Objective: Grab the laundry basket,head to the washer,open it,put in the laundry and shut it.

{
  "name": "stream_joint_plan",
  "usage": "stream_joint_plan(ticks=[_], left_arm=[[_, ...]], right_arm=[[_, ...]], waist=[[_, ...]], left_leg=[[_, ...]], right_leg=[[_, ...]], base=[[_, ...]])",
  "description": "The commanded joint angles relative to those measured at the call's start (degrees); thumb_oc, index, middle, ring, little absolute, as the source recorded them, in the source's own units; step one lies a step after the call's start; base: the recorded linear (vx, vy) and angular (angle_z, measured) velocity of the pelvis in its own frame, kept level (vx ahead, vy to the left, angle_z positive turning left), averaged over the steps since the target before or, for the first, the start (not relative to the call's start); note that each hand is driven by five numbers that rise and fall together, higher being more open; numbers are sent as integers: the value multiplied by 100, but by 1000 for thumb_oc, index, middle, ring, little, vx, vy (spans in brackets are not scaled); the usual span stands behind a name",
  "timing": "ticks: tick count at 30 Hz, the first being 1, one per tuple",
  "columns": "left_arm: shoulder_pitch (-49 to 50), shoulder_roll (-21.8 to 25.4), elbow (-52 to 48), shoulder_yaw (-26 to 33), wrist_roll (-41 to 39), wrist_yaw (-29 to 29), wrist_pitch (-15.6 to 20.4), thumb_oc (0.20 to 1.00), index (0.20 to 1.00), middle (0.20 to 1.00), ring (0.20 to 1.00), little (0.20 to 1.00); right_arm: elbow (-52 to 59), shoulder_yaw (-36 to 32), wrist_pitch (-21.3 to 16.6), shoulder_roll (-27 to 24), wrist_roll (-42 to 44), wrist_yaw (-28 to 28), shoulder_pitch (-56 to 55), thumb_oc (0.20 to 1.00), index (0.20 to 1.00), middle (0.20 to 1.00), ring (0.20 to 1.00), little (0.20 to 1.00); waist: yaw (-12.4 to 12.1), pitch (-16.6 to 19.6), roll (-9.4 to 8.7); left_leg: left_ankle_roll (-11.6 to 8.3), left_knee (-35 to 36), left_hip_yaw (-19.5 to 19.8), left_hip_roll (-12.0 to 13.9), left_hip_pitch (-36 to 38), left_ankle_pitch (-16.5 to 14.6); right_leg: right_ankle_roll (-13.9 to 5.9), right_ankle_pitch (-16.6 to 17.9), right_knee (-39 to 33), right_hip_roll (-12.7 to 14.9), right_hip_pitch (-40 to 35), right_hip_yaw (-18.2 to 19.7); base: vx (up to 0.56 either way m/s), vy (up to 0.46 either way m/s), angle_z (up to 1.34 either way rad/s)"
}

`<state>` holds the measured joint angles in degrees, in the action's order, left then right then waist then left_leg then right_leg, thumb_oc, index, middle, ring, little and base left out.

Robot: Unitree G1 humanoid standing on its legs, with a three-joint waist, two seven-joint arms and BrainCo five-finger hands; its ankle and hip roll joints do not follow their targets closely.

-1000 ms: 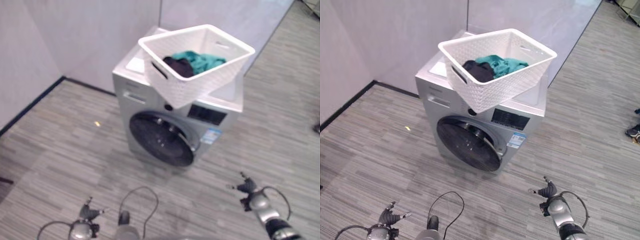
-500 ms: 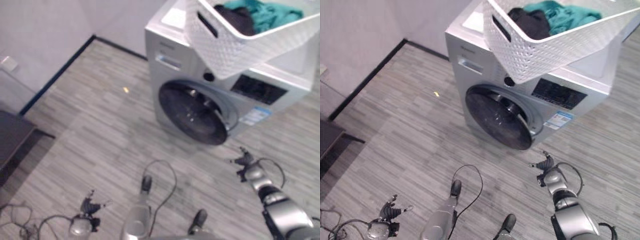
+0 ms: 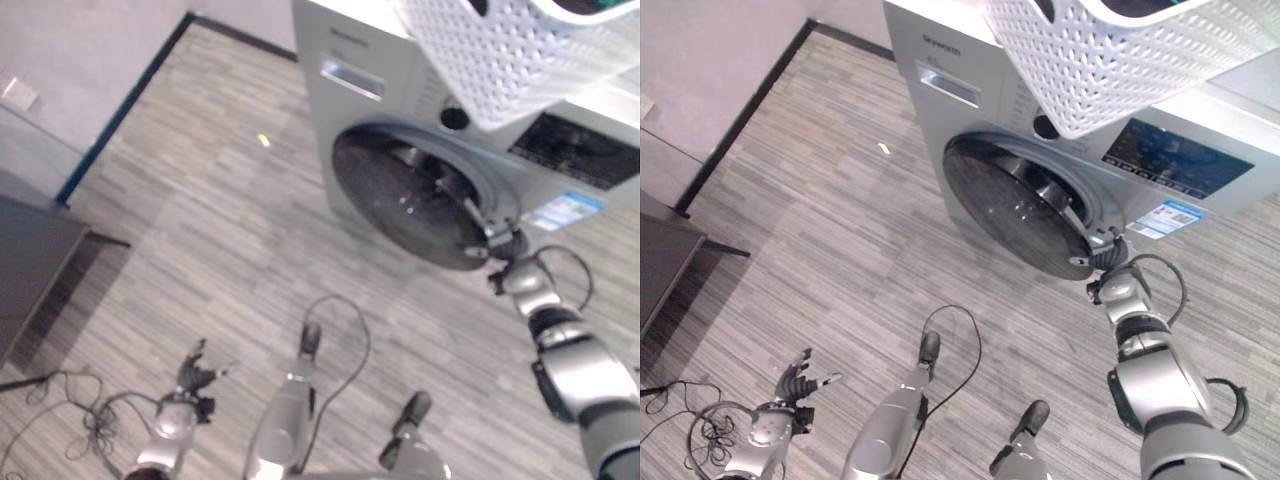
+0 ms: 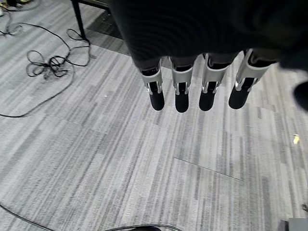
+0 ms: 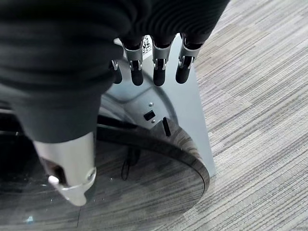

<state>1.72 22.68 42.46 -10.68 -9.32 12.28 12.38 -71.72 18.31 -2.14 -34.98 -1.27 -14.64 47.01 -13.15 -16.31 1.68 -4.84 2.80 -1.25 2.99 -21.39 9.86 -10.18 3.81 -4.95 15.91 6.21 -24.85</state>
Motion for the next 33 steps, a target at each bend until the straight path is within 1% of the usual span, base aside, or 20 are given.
stream_joint_plan(ticks=[1,8,12,14,15,18,20,22,23,25,26,27,31,32,33], left_arm=[[99,32,-20,-326,-166,147,194,1000,1000,1000,1000,1000],[117,74,-425,-460,-214,78,234,1000,1000,1000,1000,1000],[70,138,-793,-501,-224,67,302,1000,1000,1000,1000,1000],[79,236,-1128,-434,-263,30,372,1000,1000,1000,1000,1000],[80,236,-1129,-434,-263,30,371,1000,1000,1000,1000,1000],[25,235,-1195,-397,-296,7,425,1000,1000,1000,1000,1000],[-33,199,-1094,-411,-272,35,427,1000,1000,1000,1000,1000],[-65,133,-990,-433,-220,68,391,1000,1000,1000,1000,1000],[-51,98,-960,-424,-190,89,373,1000,1000,1000,1000,1000],[-23,53,-929,-393,-162,126,355,1000,1000,1000,1000,1000],[0,47,-913,-364,-134,155,333,1000,1000,1000,1000,1000],[46,57,-928,-310,-97,161,293,1000,1000,1000,1000,1000],[98,108,-920,-295,-3,170,216,1000,1000,1000,1000,1000],[140,120,-926,-288,35,170,201,1000,1000,1000,1000,1000],[148,126,-930,-287,35,170,200,1000,1000,1000,1000,1000]], right_arm=[[-196,348,-117,-549,69,-181,234,1000,1000,1000,1000,1000],[-281,436,-164,-574,122,-163,499,1000,1000,1000,1000,1000],[-54,627,-346,-484,248,-77,672,1000,1000,1000,1000,1000],[171,838,-514,-502,298,101,818,1000,1000,1000,1000,1000],[170,839,-514,-502,298,102,819,1000,1000,1000,1000,1000],[499,1112,-706,-499,380,322,950,1000,1000,1000,1000,1000],[750,1185,-773,-352,487,414,895,1000,1000,1000,1000,1000],[1314,1379,-838,-99,494,492,674,1000,1000,1000,1000,1000],[1799,1455,-861,86,516,525,423,1000,1000,1000,1000,1000],[2348,1537,-896,421,530,581,26,1000,1000,1000,1000,1000],[2631,1556,-896,623,539,625,-189,1000,1000,1000,1000,1000],[2949,1705,-866,1012,492,755,-647,1000,1000,1000,1000,1000],[2835,1937,-744,1815,317,969,-1432,1000,1000,1000,1000,1000],[2629,1963,-684,2154,304,1023,-1755,1000,1000,1000,1000,1000],[2625,1964,-686,2162,301,1021,-1759,1000,1000,1000,1000,1000]], waist=[[-196,222,54],[-297,185,146],[-408,181,203],[-516,163,245],[-516,165,244],[-608,198,277],[-622,208,267],[-570,202,246],[-518,198,218],[-440,175,164],[-400,149,121],[-340,109,42],[-294,58,-90],[-287,75,-148],[-286,72,-152]], left_leg=[[-14,-559,-8,-22,-259,-776],[-13,-549,-28,-77,-415,-750],[-24,-525,-56,-130,-592,-712],[-34,-471,-88,-160,-734,-650],[-34,-471,-89,-160,-735,-650],[-69,-330,-130,-191,-891,-539],[-80,-285,-152,-188,-906,-503],[-71,-270,-175,-171,-873,-497],[-62,-282,-182,-157,-843,-510],[-42,-334,-182,-120,-776,-551],[-31,-380,-188,-91,-727,-583],[2,-456,-199,-46,-600,-653],[62,-550,-234,71,-213,-793],[86,-562,-253,96,-19,-854],[86,-559,-253,94,-8,-855]], right_leg=[[-158,-223,316,310,-22,193],[-201,-134,207,356,69,152],[-253,-46,85,384,203,176],[-283,2,44,434,374,174],[-283,3,44,434,376,175],[-342,40,-5,477,569,235],[-348,40,-5,474,611,266],[-341,37,-5,452,611,299],[-332,34,-5,439,589,316],[-310,18,-2,417,531,335],[-297,11,7,406,489,336],[-270,9,47,377,391,340],[-212,-128,372,376,199,272],[-199,-181,461,384,70,228],[-200,-183,460,385,59,227]], base=[[0,0,0],[7,6,0],[-7,-1,-1],[-28,-9,-7],[-29,0,-7],[-17,9,-4],[-8,22,-16],[-2,12,-10],[0,-12,-5],[2,-27,-9],[11,-53,-23],[13,-58,-27],[28,-38,-17],[49,-30,-17],[61,-32,-8]])
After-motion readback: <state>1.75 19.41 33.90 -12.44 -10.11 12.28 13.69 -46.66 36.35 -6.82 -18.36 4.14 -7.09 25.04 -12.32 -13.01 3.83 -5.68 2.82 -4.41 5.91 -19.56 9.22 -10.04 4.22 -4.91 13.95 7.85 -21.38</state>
